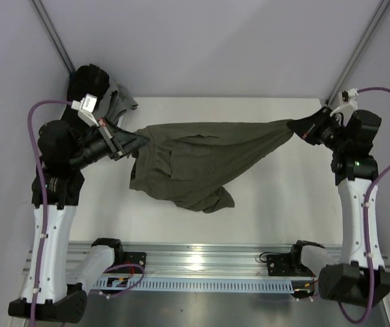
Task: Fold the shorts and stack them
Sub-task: Flatten the shorts out
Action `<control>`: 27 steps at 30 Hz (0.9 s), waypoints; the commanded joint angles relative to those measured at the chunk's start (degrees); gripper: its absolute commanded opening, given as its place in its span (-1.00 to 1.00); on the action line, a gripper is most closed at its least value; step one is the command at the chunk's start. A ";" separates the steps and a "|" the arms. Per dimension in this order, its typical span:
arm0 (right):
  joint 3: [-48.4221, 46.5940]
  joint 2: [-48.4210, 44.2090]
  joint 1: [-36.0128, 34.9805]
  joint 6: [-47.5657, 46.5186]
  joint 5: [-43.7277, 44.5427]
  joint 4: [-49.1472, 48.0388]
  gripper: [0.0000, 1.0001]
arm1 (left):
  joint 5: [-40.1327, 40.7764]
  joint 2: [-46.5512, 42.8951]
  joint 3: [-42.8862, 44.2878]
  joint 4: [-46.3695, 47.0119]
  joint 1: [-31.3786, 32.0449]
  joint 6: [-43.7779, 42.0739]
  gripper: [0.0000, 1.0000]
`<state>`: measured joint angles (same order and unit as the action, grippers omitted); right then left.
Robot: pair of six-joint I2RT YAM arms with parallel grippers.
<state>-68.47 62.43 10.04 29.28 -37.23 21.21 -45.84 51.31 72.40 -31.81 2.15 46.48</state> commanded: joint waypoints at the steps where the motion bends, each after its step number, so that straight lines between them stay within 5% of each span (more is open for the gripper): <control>1: 1.14 -9.33 1.03 -0.71 -5.11 -8.46 -1.00 | -2.67 -7.00 3.00 8.61 -0.75 -1.73 -1.00; 9: -0.96 -26.47 1.12 -0.54 -6.45 -12.08 -1.00 | 7.17 -16.06 11.62 5.10 -0.75 -11.14 -1.00; 19: -6.15 -46.34 0.94 -0.45 2.77 -9.61 -1.00 | 3.75 -20.46 24.54 6.76 0.04 -12.38 -1.00; 24: -6.87 -36.65 1.29 3.32 2.36 -6.97 -1.00 | 7.26 -13.98 22.62 1.32 0.48 -14.40 -1.00; 27: 0.43 -28.54 1.29 8.58 1.03 -15.39 -1.00 | 4.01 -4.05 17.27 7.69 0.40 -11.33 -1.00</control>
<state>-75.18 20.21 10.92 31.99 -36.51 6.83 -41.65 34.17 95.31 -26.65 2.63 34.09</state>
